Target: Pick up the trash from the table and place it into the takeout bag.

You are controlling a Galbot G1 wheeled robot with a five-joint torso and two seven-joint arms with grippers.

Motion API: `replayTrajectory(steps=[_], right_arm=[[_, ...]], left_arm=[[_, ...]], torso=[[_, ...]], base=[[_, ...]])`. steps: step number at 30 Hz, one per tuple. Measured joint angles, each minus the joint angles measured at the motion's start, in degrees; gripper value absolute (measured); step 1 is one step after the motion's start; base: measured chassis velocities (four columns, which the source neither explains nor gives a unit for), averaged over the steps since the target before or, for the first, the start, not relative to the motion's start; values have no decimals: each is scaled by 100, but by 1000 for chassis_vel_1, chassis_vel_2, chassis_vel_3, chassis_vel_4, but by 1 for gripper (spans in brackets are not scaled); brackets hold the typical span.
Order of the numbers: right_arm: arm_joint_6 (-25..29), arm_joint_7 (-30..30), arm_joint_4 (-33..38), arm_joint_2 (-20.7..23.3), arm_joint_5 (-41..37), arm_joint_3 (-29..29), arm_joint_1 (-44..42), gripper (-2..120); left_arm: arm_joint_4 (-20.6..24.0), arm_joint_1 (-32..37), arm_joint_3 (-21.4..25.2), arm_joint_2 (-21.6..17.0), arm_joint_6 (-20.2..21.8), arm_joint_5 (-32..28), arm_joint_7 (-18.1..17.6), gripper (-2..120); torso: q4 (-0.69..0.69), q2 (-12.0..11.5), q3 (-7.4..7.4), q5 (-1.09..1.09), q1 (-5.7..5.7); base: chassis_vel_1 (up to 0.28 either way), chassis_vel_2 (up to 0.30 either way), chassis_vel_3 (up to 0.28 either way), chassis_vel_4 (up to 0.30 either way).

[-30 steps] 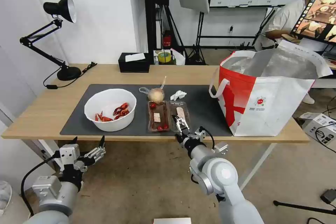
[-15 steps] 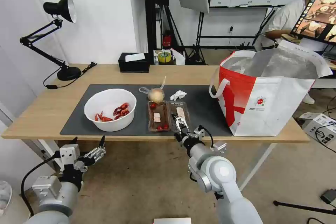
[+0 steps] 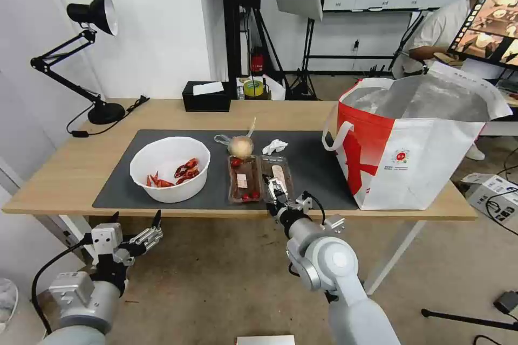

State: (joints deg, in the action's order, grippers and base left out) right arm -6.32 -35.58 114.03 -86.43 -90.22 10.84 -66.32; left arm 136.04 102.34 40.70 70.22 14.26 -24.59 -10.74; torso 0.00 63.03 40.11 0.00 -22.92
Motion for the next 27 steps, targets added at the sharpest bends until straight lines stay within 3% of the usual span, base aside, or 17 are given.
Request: replayTrajectory(steps=[27], right_arm=[[15,313,-14,-19,729,-139,60,100]], left_arm=[[20,49,-23,52,-23,21,-3,100]], torso=[[0,0,0,0,0]], base=[[0,0,0,0]])
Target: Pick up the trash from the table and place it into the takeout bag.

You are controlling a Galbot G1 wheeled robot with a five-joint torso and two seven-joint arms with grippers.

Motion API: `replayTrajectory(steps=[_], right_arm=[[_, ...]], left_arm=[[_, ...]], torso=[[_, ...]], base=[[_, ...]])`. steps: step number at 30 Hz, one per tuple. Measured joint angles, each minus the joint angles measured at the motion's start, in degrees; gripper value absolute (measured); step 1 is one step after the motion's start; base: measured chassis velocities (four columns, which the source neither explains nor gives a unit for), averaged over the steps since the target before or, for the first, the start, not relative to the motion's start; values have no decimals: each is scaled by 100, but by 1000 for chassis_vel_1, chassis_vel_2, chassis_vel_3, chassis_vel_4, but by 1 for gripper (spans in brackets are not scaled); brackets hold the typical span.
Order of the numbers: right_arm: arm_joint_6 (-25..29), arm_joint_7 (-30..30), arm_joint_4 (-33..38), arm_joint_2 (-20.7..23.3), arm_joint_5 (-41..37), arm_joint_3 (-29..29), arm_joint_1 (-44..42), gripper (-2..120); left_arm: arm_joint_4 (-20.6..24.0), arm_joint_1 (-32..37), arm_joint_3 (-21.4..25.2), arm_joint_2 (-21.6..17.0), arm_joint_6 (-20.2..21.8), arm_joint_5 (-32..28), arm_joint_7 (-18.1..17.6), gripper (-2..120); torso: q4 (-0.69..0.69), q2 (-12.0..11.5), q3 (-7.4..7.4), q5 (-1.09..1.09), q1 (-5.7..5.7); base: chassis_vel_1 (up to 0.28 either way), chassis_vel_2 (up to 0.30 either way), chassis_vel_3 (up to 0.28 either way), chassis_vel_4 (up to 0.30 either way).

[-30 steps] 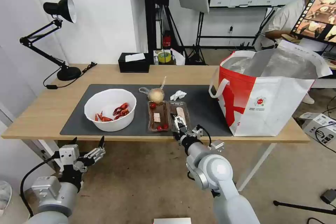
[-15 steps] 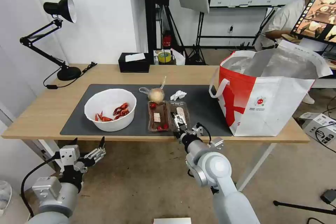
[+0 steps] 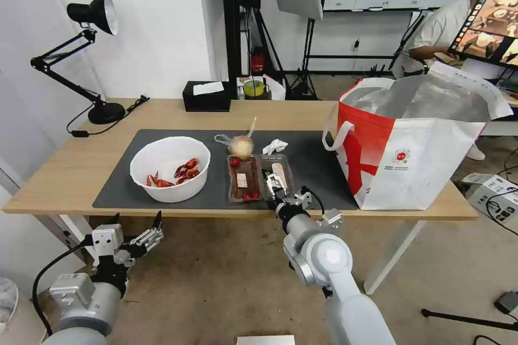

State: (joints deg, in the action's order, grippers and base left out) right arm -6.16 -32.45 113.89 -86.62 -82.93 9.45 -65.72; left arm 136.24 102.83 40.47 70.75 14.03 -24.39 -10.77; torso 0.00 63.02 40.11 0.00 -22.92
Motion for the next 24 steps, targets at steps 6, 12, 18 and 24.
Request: replayTrajectory(steps=[6,12,18,24], right_arm=[[-8,174,151,70,445,-65,-15,100],[-27,245,269,120,585,-74,60,100],[-61,252,299,149,516,-115,215,100],[-100,229,246,114,396,-191,403,100]], left_arm=[[15,45,-1,54,-59,29,0,100],[39,86,27,73,-105,35,0,100],[60,103,65,79,-113,35,0,100],[71,104,84,79,-116,36,0,100]], torso=[[0,0,0,0,0],[0,0,0,0,0],[0,0,0,0,0],[0,0,0,0,0]], base=[[0,0,0,0],[0,0,0,0],[0,0,0,0],[0,0,0,0]])
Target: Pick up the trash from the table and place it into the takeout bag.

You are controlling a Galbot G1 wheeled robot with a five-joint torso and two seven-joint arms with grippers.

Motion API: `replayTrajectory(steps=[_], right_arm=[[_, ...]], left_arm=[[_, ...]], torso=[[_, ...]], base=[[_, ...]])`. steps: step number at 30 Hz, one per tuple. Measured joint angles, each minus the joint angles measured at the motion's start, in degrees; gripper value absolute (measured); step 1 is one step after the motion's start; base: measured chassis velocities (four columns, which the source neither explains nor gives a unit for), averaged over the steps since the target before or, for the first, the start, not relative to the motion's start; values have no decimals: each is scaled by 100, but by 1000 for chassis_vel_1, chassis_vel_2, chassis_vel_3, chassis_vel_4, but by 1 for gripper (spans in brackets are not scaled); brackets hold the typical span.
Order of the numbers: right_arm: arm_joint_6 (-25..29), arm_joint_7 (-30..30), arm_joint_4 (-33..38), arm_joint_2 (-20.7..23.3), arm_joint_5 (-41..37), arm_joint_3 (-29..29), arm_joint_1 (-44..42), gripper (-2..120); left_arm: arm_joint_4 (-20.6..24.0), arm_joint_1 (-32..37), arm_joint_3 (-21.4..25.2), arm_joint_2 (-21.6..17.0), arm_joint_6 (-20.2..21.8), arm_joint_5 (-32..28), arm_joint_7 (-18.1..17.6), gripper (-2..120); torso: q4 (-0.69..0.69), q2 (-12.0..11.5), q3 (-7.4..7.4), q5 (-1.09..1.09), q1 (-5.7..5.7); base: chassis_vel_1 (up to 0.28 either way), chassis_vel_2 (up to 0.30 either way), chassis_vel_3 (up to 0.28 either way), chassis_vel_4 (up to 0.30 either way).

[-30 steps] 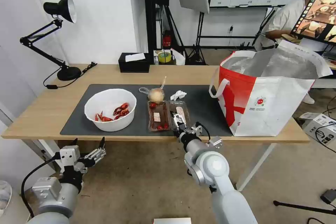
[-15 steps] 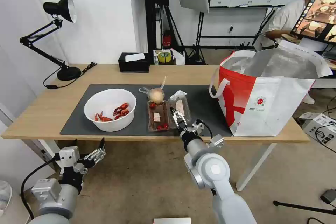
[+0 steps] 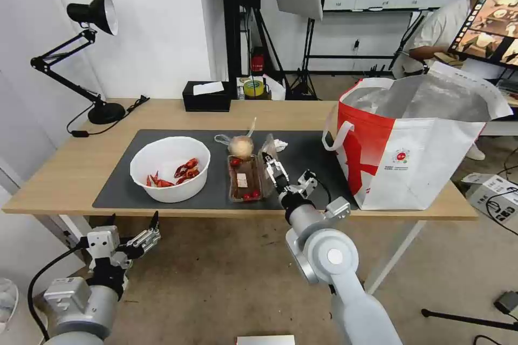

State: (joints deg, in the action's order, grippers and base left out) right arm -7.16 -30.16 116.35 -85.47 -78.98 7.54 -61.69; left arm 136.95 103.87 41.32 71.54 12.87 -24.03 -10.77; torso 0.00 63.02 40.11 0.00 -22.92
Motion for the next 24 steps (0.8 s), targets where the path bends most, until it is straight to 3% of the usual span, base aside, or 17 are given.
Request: replayTrajectory(steps=[7,14,24], right_arm=[[-173,-103,-280,-91,-158,-231,315,100],[-532,-576,-595,-297,-717,-497,650,100],[-603,-624,-619,-150,-797,-543,765,100]], left_arm=[[6,2,15,31,-5,2,0,100],[41,22,28,87,-5,44,1,100],[58,18,84,37,-5,17,1,100]], torso=[[0,0,0,0,0],[1,0,0,0,0],[0,0,0,0,0]], base=[[0,0,0,0],[0,0,0,0],[0,0,0,0]])
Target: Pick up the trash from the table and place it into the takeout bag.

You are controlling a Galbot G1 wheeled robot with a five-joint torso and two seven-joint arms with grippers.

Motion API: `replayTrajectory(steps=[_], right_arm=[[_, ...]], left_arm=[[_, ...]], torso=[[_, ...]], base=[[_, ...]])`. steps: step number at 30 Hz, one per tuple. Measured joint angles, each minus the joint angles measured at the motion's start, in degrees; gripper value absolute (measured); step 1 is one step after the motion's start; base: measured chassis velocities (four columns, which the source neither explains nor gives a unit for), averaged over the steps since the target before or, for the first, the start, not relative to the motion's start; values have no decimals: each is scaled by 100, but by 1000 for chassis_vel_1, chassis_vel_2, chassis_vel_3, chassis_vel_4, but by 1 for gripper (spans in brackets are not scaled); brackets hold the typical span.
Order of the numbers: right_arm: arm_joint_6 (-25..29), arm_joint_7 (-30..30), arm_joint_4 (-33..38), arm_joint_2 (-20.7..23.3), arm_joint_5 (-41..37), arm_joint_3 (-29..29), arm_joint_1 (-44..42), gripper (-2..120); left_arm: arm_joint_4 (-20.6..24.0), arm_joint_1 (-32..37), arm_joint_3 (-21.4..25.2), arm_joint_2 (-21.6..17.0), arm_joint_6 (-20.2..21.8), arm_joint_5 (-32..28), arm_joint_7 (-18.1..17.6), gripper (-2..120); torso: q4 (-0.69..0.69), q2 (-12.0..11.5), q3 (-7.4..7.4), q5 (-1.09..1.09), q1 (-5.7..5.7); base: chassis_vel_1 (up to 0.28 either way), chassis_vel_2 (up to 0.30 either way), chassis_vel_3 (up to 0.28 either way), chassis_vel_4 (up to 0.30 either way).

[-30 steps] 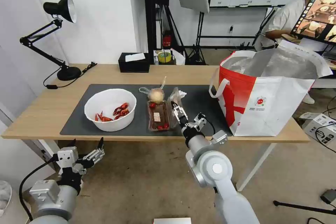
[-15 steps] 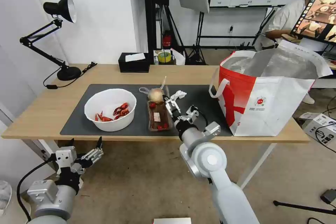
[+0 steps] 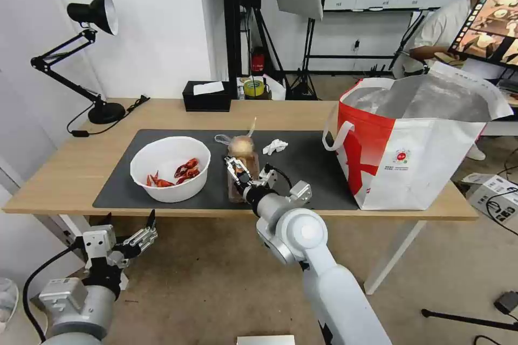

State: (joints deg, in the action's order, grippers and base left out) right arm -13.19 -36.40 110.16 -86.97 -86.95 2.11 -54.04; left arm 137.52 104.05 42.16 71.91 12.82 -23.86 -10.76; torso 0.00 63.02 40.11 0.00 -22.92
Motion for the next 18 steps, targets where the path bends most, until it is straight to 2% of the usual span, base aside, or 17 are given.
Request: replayTrajectory(steps=[9,12,13,16,18], right_arm=[[-381,928,-41,776,1231,-87,560,100],[-505,1579,-243,1342,2225,-284,1127,100],[-505,1579,-243,1342,2225,-284,1127,100],[-510,2149,-505,1721,3011,-518,1614,100],[-510,2303,-586,1810,3219,-614,1760,98]], left_arm=[[-11,-48,18,-39,0,-34,2,100],[-11,-65,43,-62,0,-49,3,100],[-11,-65,43,-62,0,-49,3,100],[-11,-93,44,-56,0,-50,2,100],[-11,-103,43,-48,0,-50,3,100]], torso=[[0,0,0,-1,0],[-1,0,0,-2,0],[-1,0,0,-2,0],[-1,0,0,-1,0],[-1,0,0,-1,0]], base=[[0,0,0,0],[0,0,0,0],[0,0,0,0],[0,0,0,0],[0,0,0,0]])
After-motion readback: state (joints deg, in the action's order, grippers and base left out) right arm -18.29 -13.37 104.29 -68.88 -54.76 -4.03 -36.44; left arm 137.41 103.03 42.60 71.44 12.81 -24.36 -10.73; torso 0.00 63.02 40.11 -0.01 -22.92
